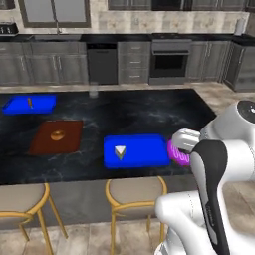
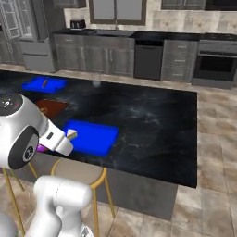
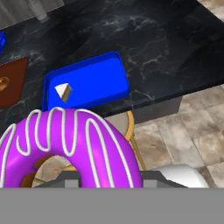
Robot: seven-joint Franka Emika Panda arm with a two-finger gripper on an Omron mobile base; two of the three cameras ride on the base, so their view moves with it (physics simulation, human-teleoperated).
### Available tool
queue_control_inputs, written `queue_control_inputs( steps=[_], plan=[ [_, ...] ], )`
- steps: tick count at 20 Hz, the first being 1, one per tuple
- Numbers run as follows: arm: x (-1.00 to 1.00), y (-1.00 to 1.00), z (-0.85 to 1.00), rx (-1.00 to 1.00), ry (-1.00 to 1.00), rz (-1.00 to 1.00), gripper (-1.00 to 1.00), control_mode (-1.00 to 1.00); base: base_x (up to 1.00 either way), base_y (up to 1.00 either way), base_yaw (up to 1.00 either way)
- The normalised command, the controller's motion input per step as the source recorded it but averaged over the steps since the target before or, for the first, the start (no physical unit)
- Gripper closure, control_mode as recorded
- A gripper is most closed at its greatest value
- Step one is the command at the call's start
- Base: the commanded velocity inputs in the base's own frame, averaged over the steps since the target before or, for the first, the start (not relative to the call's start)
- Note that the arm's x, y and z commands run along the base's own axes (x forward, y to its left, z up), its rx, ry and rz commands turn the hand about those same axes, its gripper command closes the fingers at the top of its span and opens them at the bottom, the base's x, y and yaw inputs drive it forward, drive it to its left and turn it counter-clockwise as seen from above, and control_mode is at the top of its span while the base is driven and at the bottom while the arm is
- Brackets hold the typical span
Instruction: Take the cake and donut from the fridge and place them on the empty tray on the dining counter.
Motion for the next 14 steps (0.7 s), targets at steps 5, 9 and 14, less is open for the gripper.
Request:
queue_control_inputs(
  steps=[5, 9, 14],
  plan=[
    [0.0, 0.0, 0.0, 0.0, 0.0, 0.0, 1.0, 1.0, 0.99, -0.62, 0.48],
    [1.0, -0.79, -0.25, 0.15, 0.08, 0.3, 1.0, -1.0, 0.0, 0.0, 0.0],
    [1.0, -0.66, -0.23, 0.09, 0.17, 0.13, 1.0, -1.0, 0.0, 0.0, 0.0]
  ],
)
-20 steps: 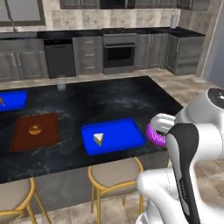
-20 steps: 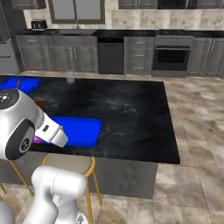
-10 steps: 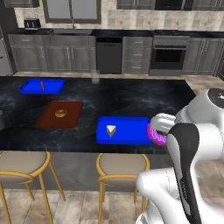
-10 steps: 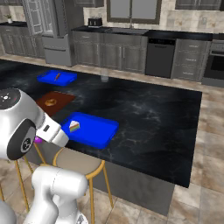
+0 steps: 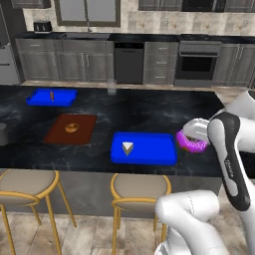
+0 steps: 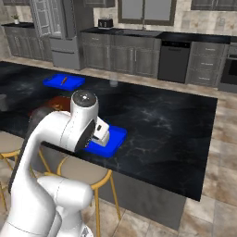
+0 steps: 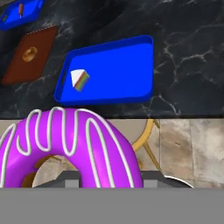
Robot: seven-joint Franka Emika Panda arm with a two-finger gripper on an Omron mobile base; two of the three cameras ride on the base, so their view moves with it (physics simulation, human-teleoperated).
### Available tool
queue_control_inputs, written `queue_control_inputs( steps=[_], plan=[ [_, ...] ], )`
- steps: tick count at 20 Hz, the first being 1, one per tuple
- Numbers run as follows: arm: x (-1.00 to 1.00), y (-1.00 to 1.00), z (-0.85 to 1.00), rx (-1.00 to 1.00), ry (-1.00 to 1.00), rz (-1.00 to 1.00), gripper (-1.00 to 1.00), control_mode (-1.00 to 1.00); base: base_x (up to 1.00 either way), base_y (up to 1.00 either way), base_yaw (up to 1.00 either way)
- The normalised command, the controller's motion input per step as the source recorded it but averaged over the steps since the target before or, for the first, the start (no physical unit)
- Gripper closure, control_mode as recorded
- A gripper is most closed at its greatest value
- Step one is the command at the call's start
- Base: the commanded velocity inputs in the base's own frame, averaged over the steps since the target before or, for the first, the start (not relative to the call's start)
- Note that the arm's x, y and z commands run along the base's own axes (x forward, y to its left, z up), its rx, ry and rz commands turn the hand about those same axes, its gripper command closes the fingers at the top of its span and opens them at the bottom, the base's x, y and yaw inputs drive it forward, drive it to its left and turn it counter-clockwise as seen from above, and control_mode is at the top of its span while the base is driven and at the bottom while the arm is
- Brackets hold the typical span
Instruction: Take the cake and donut from the fridge and place them on the empty tray on the dining counter.
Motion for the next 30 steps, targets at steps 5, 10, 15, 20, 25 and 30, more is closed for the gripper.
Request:
queue_control_inputs(
  steps=[5, 10, 15, 20, 25, 30],
  plan=[
    [1.0, -0.01, -0.54, -0.02, 0.19, 0.0, 1.0, -1.0, 0.0, 0.0, 0.0],
    [0.99, 0.0, -0.71, -0.04, 0.14, 0.0, 1.0, -1.0, 0.0, 0.0, 0.0],
    [0.82, 0.0, -0.65, -0.01, -0.02, 0.0, 1.0, -1.0, 0.0, 0.0, 0.0],
    [0.75, 0.0, -0.69, -0.06, 0.0, 0.0, 1.0, -1.0, 0.0, 0.0, 0.0],
    [0.66, 0.0, -0.53, -0.08, 0.0, 0.0, 1.0, -1.0, 0.0, 0.0, 0.0],
    [0.6, 0.0, -0.48, -0.06, 0.0, 0.0, 1.0, -1.0, 0.0, 0.0, 0.0]
  ],
)
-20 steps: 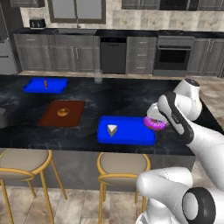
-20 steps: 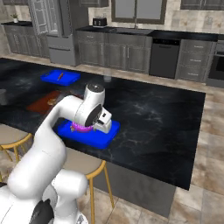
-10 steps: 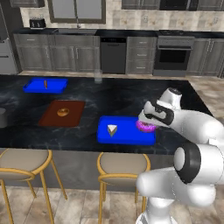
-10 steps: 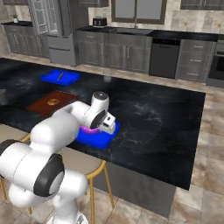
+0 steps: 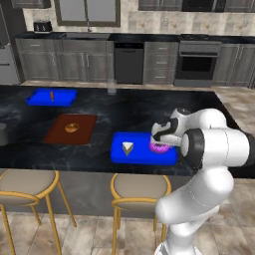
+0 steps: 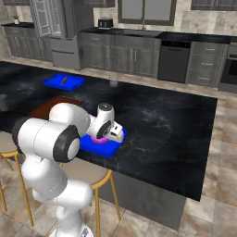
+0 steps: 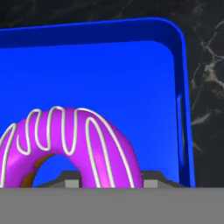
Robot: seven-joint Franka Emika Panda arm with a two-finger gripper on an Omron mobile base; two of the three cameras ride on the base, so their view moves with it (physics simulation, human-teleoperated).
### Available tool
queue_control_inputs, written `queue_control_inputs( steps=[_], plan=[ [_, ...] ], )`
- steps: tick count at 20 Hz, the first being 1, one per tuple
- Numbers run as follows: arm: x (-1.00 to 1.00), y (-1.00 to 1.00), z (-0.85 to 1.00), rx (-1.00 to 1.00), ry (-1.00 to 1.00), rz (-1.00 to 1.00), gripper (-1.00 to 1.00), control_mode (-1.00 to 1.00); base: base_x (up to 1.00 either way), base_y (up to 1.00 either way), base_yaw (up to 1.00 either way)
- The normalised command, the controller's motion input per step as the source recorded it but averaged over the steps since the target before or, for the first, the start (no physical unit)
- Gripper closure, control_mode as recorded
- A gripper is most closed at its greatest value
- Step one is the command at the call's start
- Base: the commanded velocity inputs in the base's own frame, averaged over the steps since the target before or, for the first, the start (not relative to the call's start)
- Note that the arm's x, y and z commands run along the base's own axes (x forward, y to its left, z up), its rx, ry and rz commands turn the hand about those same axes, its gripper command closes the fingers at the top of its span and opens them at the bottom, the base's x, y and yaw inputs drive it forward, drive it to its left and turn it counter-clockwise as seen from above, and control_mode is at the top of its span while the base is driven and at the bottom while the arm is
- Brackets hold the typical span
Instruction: Take the cake and donut from the fridge and place them on the empty tray on the dining counter.
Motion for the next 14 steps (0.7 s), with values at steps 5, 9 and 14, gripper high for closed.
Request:
queue_control_inputs(
  steps=[5, 9, 14],
  plan=[
    [0.56, 0.0, -0.5, -0.01, 0.08, 0.0, 1.0, -1.0, 0.0, 0.0, 0.0],
    [0.57, 0.0, -0.47, 0.0, 0.1, 0.0, 1.0, -1.0, 0.0, 0.0, 0.0],
    [0.28, -0.04, -0.24, 0.0, 0.04, 0.0, -1.0, -1.0, 0.0, 0.0, 0.0]
  ],
)
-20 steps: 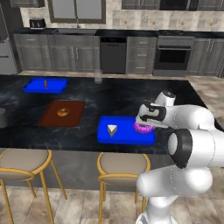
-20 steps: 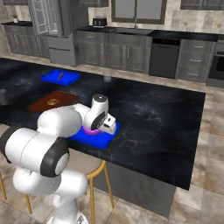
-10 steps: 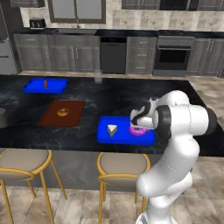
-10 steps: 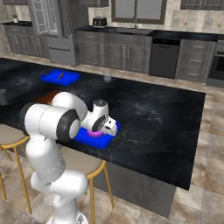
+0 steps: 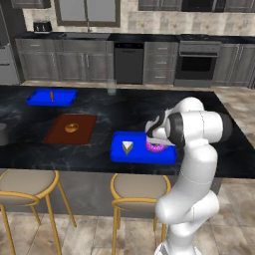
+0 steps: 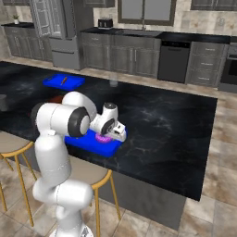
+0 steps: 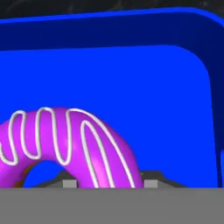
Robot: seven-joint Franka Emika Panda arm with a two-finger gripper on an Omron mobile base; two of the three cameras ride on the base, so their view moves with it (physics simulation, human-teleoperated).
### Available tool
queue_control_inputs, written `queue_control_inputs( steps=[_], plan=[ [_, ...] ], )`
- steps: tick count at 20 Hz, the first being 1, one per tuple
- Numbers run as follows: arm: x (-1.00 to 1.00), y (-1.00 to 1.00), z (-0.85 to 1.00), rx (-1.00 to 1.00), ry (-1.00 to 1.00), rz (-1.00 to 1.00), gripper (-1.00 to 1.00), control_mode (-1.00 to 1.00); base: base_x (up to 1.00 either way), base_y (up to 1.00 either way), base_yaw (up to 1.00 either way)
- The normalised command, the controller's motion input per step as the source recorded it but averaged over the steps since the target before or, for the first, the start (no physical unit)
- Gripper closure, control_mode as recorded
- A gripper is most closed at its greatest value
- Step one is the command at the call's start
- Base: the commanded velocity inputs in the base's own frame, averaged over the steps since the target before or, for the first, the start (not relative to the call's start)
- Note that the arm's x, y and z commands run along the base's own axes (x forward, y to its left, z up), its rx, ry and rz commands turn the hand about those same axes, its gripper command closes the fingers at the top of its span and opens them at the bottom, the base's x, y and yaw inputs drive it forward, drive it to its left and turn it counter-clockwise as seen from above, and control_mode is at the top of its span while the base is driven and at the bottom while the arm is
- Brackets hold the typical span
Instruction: Take the cake and donut from the fridge and place them on the empty tray on the dining counter.
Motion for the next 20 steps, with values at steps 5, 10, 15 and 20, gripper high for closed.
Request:
queue_control_inputs(
  steps=[5, 10, 15, 20],
  plan=[
    [-0.31, -0.02, 0.23, 0.05, 0.0, 0.0, -1.0, -1.0, 0.0, 0.0, 0.0],
    [-0.66, -0.01, 0.66, 0.09, 0.0, 0.01, -1.0, -1.0, 0.0, 0.0, 0.0],
    [-0.99, 0.02, 1.0, 0.04, -0.02, 0.13, -1.0, -1.0, 0.0, 0.0, 0.0],
    [-1.0, 0.27, 1.0, 0.0, -0.04, 0.21, -1.0, -1.0, 0.0, 0.0, 0.0]
  ],
)
